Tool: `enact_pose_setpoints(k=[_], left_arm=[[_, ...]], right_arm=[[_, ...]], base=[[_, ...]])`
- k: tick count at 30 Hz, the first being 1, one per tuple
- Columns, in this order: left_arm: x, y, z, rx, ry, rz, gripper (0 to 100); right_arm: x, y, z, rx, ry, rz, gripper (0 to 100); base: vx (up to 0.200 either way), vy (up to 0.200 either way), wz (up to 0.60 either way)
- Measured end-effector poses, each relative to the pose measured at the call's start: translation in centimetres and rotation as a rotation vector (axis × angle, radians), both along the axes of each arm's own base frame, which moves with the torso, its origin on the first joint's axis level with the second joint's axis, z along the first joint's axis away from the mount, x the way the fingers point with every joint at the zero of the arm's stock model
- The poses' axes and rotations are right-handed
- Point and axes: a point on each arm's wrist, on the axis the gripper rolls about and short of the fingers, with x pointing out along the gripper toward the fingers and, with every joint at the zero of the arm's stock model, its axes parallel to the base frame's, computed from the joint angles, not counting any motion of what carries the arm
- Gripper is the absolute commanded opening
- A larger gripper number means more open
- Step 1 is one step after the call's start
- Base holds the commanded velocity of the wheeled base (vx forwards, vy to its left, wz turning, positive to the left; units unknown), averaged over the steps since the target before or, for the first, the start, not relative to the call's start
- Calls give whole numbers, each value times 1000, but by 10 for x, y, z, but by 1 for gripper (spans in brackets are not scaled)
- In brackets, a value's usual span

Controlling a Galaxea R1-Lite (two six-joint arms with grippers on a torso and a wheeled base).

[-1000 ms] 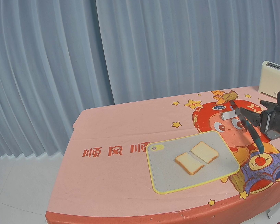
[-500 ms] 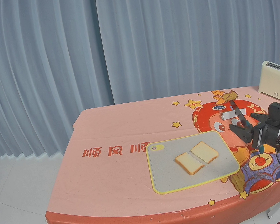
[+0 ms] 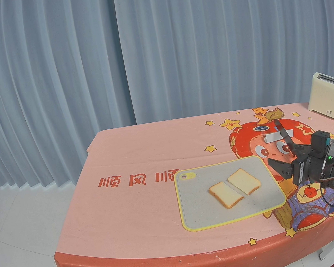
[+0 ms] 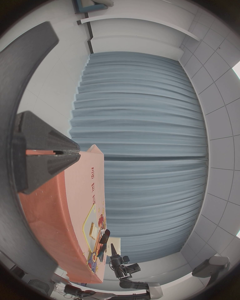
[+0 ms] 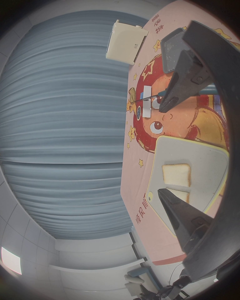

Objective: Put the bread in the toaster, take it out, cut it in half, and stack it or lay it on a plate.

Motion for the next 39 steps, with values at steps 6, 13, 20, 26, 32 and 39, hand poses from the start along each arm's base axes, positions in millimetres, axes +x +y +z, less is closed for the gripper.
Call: enact_pose_setpoints(k=[6, 13, 20, 26, 32, 39], left_arm=[[0, 0, 0, 0, 0, 0, 0], [0, 0, 0, 0, 0, 0, 0], [0, 0, 0, 0, 0, 0, 0], [0, 0, 0, 0, 0, 0, 0], [0, 0, 0, 0, 0, 0, 0], [0, 0, 0, 0, 0, 0, 0]], right_arm=[[1, 1, -2, -5, 8, 1, 100], [1, 1, -1, -10, 4, -9, 100], [0, 4, -2, -10, 5, -5, 100], [0, 5, -4, -10, 13, 1, 100], [5, 7, -7, -17, 25, 3, 100], [11, 9, -4, -19, 13, 0, 100]], base=[[0, 0, 0], [0, 0, 0], [0, 0, 0], [0, 0, 0], [0, 0, 0], [0, 0, 0]])
